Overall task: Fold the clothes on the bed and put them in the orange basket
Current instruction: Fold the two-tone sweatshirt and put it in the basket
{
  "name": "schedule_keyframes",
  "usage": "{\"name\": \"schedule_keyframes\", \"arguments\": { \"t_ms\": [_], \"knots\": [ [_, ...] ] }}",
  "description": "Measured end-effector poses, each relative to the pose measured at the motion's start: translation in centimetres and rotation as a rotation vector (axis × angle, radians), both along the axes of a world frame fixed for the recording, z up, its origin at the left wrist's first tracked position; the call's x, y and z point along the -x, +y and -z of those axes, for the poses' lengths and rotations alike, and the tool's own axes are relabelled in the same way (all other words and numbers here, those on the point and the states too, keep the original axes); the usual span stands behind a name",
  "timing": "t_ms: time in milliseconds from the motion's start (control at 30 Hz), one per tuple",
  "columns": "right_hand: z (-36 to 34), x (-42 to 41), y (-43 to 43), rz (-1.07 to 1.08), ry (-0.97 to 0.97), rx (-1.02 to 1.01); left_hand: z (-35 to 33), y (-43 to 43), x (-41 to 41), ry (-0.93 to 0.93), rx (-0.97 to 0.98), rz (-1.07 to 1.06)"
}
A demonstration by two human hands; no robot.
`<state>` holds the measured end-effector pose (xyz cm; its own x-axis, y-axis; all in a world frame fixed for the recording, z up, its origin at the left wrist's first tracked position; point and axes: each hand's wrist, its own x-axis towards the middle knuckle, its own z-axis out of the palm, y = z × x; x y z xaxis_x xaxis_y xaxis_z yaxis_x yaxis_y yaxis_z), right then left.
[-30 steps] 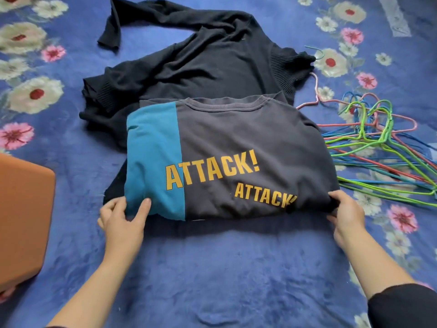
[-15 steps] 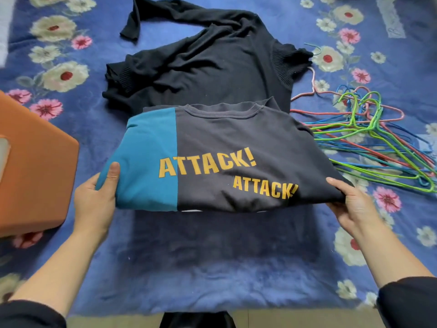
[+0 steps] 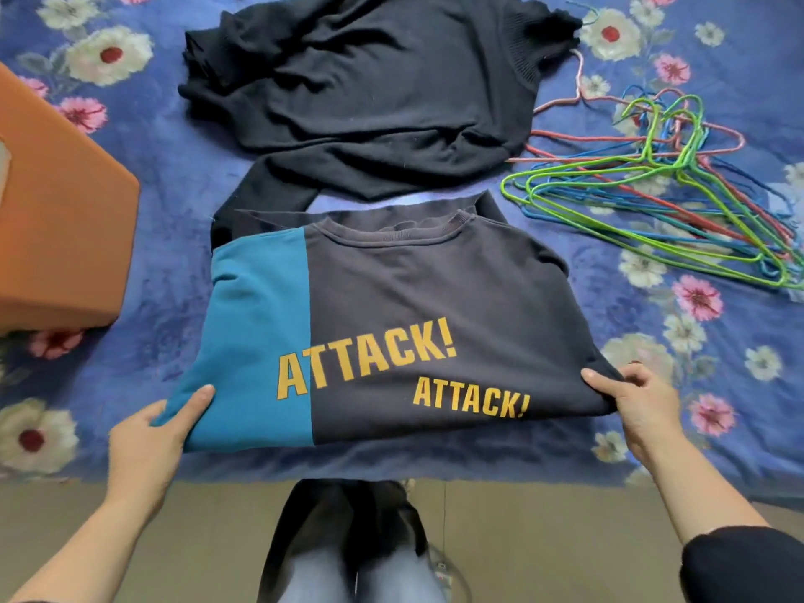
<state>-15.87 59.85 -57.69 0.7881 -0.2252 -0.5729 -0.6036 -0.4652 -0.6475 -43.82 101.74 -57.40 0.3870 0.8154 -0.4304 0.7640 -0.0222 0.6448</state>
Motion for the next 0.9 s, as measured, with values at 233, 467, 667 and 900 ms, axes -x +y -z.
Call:
{"name": "schedule_keyframes", "arguments": {
  "t_ms": [233, 467, 667, 900],
  "knots": [
    [1.1, 1.0, 0.2, -0.305, -0.044, 0.397, 0.8, 1.4, 1.8, 0.227, -0.047, 0.109],
    [-0.1, -2.7, 4.7, -0.513, -0.148, 0.508, 0.3, 1.5, -3.5, 0.201, 0.121, 0.129],
    [0.1, -7.7, 14.3, -0.783, -0.221, 0.391, 0.4, 2.0, -13.1, 0.054, -0.118, 0.055],
    [1.6, -9.7, 17.9, -0.845, -0.232, 0.496, 0.9, 3.5, -14.9, -0.053, -0.266, 0.196]
  ]
}}
